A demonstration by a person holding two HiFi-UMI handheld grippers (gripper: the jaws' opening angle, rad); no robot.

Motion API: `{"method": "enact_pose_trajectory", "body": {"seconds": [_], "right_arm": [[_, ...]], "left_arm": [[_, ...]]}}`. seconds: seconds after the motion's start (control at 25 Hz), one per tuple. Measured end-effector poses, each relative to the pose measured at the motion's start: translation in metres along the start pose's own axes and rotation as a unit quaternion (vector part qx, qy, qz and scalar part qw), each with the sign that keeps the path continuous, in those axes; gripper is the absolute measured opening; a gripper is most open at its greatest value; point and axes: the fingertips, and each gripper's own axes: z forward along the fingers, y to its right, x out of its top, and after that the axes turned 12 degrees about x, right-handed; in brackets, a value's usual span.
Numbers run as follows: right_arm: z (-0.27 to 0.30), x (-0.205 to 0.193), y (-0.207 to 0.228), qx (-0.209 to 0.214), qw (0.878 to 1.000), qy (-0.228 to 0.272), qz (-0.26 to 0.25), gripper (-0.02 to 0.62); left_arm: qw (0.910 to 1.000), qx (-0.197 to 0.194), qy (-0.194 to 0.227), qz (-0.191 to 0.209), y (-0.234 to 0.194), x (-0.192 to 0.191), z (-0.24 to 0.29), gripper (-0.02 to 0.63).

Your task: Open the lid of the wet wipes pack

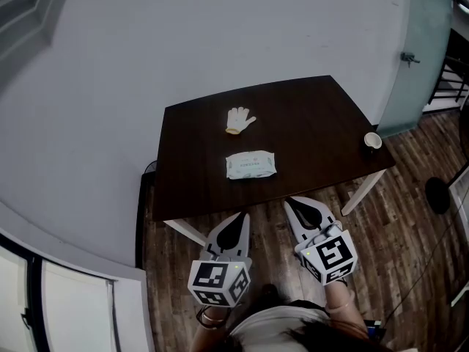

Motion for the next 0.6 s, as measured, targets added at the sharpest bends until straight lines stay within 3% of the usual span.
{"method": "enact_pose_trajectory", "body": {"seconds": [0.6], "right_arm": [[0.033,0.002,0.009,-0.003,1.000,-0.009,-0.014,0.002]], "left_arm": [[0.9998,-0.016,-0.002,-0.008,-0.020,0.002,0.027,0.018]]}}
